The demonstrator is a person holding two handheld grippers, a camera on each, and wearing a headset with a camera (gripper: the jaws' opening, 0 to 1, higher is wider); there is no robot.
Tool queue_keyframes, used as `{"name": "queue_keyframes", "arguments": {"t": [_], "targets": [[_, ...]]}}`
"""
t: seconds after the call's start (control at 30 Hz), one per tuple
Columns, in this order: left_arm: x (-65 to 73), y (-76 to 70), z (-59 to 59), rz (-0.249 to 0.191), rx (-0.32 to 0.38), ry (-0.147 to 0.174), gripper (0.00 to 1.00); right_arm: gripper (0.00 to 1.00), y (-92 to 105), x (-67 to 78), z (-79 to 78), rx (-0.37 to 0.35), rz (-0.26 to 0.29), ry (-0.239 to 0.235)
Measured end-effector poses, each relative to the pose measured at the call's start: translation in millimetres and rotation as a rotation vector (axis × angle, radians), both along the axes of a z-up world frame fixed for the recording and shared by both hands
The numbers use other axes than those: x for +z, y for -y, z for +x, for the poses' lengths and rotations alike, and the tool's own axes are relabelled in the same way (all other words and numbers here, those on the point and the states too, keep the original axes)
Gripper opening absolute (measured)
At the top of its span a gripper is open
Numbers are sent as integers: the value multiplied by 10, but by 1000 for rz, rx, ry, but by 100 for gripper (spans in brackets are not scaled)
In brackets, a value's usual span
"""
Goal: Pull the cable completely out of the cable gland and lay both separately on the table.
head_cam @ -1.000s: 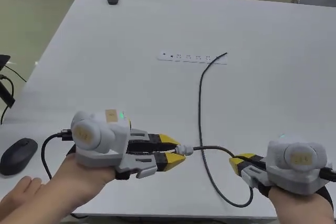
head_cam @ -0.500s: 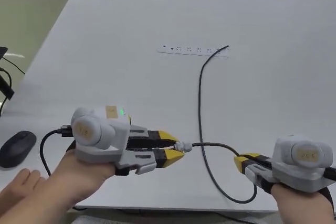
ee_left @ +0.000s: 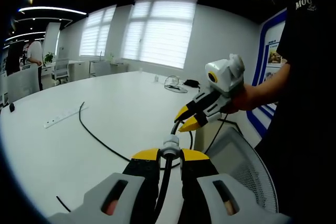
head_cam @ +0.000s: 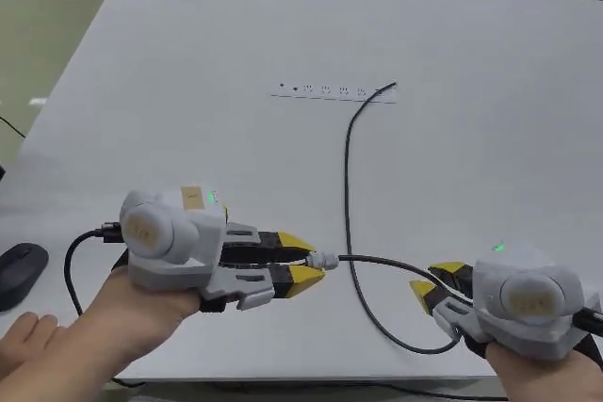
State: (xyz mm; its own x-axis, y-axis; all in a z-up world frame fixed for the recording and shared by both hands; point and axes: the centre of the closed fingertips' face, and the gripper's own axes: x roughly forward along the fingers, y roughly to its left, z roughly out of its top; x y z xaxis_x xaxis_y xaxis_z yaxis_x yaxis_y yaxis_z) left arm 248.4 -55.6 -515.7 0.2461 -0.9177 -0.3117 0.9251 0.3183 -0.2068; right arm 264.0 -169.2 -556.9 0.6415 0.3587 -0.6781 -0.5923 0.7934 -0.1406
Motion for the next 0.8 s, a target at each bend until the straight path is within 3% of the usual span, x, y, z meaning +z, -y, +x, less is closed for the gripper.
{"name": "queue_keyframes", "arguments": {"t": [0.03, 0.13, 0.27, 0.37, 0.5, 0.8], "targets": [[-1, 9, -9, 0, -4, -1, 15, 15, -75, 85, 12, 40, -16, 36], [-4, 28, -29, 0, -16, 3, 15, 16, -304, 208, -29, 153, -72, 81], [-17, 29, -38, 0, -21, -1, 15, 17, -617, 277, -91, 298, -137, 111], [-20, 28, -54, 4, -29, 0, 15, 15, -771, 296, -116, 367, -176, 129], [-22, 27, -66, 4, -35, -3, 15, 13, -924, 287, -145, 417, -188, 134], [-24, 22, -55, 8, -33, 1, 15, 3, -984, 286, -128, 476, -248, 154]]}}
